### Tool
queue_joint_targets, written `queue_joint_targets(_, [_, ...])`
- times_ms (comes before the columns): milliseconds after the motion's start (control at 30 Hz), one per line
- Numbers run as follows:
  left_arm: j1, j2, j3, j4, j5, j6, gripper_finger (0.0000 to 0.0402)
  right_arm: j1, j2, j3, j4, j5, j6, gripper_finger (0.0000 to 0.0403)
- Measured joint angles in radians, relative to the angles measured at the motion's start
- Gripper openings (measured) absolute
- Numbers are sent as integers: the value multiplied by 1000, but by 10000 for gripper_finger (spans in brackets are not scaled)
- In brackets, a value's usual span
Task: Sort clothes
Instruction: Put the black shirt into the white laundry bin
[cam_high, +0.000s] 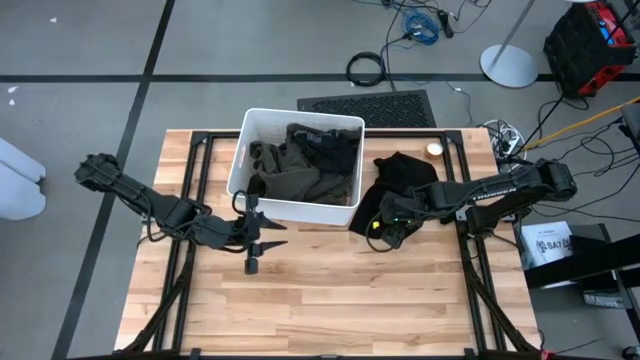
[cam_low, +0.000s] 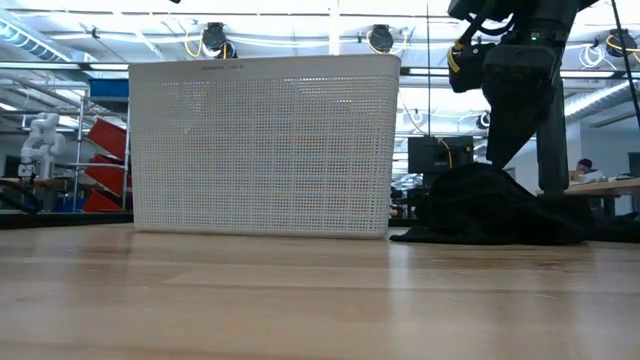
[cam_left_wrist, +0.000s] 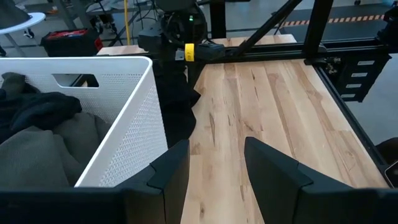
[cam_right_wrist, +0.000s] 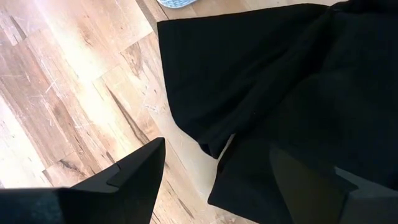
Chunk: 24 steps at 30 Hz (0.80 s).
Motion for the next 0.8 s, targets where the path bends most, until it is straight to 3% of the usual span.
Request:
queue_joint_targets(600, [0,0,0,0,0,6,164,0,0,0,9,0,-11,277])
queue_joint_targets(800, [0,0,0,-1,0,12,164,-7,0,0,104,3,-232,277])
